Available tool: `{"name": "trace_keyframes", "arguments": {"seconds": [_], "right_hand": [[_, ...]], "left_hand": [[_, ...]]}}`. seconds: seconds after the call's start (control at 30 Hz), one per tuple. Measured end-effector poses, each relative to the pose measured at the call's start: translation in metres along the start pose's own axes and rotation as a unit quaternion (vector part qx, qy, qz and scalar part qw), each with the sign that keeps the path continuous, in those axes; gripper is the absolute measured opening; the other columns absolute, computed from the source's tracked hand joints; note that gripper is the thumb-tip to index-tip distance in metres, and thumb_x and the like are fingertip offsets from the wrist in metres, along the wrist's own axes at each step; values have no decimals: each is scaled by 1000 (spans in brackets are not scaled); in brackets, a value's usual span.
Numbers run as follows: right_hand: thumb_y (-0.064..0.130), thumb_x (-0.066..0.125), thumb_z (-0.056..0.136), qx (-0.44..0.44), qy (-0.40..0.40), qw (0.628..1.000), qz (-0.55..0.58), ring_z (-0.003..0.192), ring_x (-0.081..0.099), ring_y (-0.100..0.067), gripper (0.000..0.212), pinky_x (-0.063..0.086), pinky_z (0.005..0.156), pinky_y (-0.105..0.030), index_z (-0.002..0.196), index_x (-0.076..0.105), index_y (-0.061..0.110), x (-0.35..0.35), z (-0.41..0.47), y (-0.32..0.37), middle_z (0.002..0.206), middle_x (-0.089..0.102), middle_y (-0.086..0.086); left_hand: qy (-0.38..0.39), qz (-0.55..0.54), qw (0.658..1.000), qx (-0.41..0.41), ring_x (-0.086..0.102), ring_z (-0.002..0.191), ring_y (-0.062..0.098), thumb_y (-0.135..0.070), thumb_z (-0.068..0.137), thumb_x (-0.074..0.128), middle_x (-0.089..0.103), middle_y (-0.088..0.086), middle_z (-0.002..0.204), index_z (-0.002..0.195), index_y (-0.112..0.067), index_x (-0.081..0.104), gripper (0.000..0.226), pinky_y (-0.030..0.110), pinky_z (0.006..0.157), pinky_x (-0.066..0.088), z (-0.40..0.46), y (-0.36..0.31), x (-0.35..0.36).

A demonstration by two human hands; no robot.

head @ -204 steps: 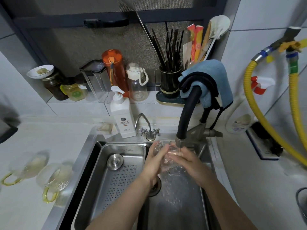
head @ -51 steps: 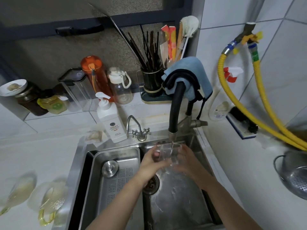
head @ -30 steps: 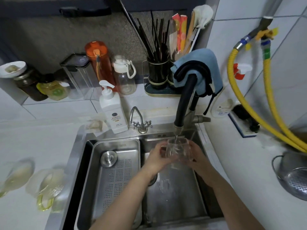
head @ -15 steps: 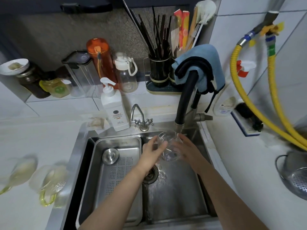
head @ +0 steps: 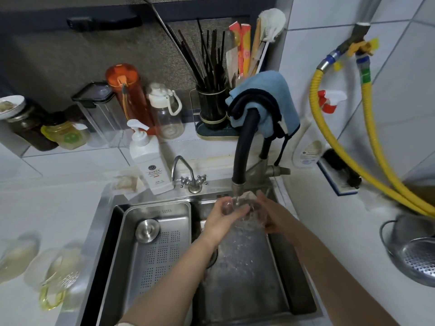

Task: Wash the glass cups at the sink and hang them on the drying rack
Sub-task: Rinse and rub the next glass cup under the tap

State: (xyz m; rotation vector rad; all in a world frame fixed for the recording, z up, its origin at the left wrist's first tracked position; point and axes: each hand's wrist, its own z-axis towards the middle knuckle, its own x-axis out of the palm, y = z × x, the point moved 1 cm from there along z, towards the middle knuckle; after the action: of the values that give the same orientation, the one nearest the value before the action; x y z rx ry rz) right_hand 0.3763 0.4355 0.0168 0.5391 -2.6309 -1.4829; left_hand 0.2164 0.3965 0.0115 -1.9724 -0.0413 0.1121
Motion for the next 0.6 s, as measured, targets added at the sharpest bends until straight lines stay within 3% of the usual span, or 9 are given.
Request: {"name": "trace_keyframes", "arguments": {"seconds": [0.03,0.1,0.17,0.27,0.4,0.53,0.6], "right_hand": [[70,48,80,13,-20,999,30,79,61,-25,65,50,80,-38,95,69,11,-5,6,-3,85,67,-9],[55,48,92,-2,-80,995,56,76,62,-27,53,51,80,-39,93,67,6,-21,18,-10,83,66,-12],[38,46,99,-48,-128,991,0,89,64,-33,43,52,86,-45,109,62,-1,-38,30,-11,96,65,-15],[24,49,100,-96,-173,980,-34,105,52,-25,39,46,96,-43,133,45,4,-57,45,-3,116,50,-6],[27,59,90,-120,-193,974,-27,100,47,-19,52,39,83,-33,132,42,0,-72,76,3,115,49,-11],[8,50,95,-86,-175,981,4,104,47,-21,39,40,80,-29,132,40,1,-77,98,0,116,45,-8],[9,58,88,-103,-177,979,1,86,53,-11,41,39,69,-21,125,45,-3,-75,100,0,107,48,-9]], "left_hand": [[-12,-16,1000,-13,60,90,3,-41,77,77,63,-7,102,108,-28,56,40,13,70,44,2,0,3],[-17,-32,999,-35,61,95,10,-52,75,74,65,-2,105,103,-26,57,43,24,76,42,6,-3,8],[-20,-46,997,-54,60,93,13,-53,77,71,65,-1,101,98,-23,55,40,29,81,43,10,-3,10],[-33,-60,996,-55,61,89,16,-50,80,70,65,-1,95,100,-16,56,41,31,81,43,10,-6,9],[-38,-72,995,-59,61,70,12,-38,86,67,66,-2,85,105,-10,58,35,18,60,48,2,-11,3],[-45,-68,994,-74,63,86,15,-49,84,66,66,-1,99,99,-21,57,33,27,77,45,-7,-7,-5],[-49,-71,993,-80,61,90,16,-54,81,67,64,-1,98,103,-21,58,40,29,80,44,-10,-4,-9]]}}
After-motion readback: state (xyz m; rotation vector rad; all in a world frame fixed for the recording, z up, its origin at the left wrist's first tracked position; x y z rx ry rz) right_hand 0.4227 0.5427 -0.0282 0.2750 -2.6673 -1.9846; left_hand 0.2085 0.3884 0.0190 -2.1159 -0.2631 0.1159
